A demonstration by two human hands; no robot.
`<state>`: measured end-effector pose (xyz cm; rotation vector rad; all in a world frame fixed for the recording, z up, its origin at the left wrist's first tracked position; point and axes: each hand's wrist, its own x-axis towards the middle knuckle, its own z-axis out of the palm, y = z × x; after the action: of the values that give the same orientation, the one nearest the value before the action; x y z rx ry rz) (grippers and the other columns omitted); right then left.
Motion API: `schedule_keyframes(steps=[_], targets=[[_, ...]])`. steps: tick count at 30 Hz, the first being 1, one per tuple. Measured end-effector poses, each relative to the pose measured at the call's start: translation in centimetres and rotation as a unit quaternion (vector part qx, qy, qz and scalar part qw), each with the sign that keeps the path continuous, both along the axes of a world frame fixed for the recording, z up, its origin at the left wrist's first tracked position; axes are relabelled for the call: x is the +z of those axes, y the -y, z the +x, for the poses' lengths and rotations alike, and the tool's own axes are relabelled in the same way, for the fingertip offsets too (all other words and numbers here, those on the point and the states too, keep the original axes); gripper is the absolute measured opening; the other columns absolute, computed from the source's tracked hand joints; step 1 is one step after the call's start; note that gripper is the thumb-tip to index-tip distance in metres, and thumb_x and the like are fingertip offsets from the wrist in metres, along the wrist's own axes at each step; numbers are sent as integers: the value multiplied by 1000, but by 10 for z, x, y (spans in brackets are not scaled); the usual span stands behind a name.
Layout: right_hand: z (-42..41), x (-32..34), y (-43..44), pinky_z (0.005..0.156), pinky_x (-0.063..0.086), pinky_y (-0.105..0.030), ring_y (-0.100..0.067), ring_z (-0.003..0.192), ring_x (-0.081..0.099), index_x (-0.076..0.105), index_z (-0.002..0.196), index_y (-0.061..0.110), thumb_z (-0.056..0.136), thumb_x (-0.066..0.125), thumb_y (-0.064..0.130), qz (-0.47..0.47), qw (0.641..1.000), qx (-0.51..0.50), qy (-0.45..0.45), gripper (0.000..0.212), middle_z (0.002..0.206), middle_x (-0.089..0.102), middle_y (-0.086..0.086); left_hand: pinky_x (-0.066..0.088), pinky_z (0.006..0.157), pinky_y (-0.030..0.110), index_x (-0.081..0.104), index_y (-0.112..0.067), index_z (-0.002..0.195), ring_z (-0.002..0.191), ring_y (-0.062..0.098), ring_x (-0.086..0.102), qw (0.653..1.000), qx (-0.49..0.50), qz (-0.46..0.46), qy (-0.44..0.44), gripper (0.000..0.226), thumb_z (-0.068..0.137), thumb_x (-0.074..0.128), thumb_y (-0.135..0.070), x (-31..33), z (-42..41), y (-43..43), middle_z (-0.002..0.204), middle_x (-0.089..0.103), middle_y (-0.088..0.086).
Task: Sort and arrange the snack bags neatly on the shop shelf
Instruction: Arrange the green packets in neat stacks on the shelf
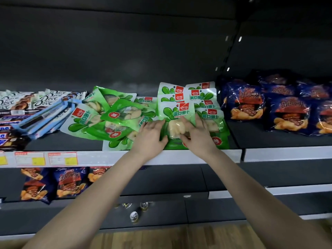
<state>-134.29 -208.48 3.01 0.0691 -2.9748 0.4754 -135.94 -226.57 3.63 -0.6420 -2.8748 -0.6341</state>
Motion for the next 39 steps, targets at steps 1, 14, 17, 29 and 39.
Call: schedule_keyframes(steps=[1,14,17,29,39], targets=[[-1,-3,1,116,3,-50,-41,142,4,22,148,35,92,50,44,13,1000,-5,-4,63,156,1,-19,12,117,37,33,-13,144,136,24,32,1000,-2,-9,-2,59,90,51,-27,-2,0,1,147,39,9],[-7,-5,7,117,0,-48,-28,145,2,16,150,15,96,39,40,94,994,53,-11,63,158,-12,6,5,116,35,33,-23,145,141,22,24,999,12,-32,-8,62,86,52,-28,-15,-2,-1,150,36,4],[-9,-6,6,115,-2,-41,-19,145,6,11,151,24,98,37,34,74,994,81,9,60,159,-5,3,3,116,34,33,-24,145,142,21,22,999,20,-32,-14,61,87,49,-27,-17,-1,-2,150,37,2],[-9,-6,23,104,25,-46,-19,133,25,41,135,35,87,46,48,59,995,62,-54,49,147,33,4,2,116,33,55,-21,130,142,22,23,999,23,-29,-32,43,88,47,-25,-19,1,-2,149,38,4],[-15,-10,20,113,-9,-51,-19,142,-22,-8,144,49,98,22,49,25,991,82,101,55,155,-24,8,-1,115,34,47,-21,137,142,21,21,997,19,-63,-37,45,94,39,-32,-21,5,-2,150,37,1]])
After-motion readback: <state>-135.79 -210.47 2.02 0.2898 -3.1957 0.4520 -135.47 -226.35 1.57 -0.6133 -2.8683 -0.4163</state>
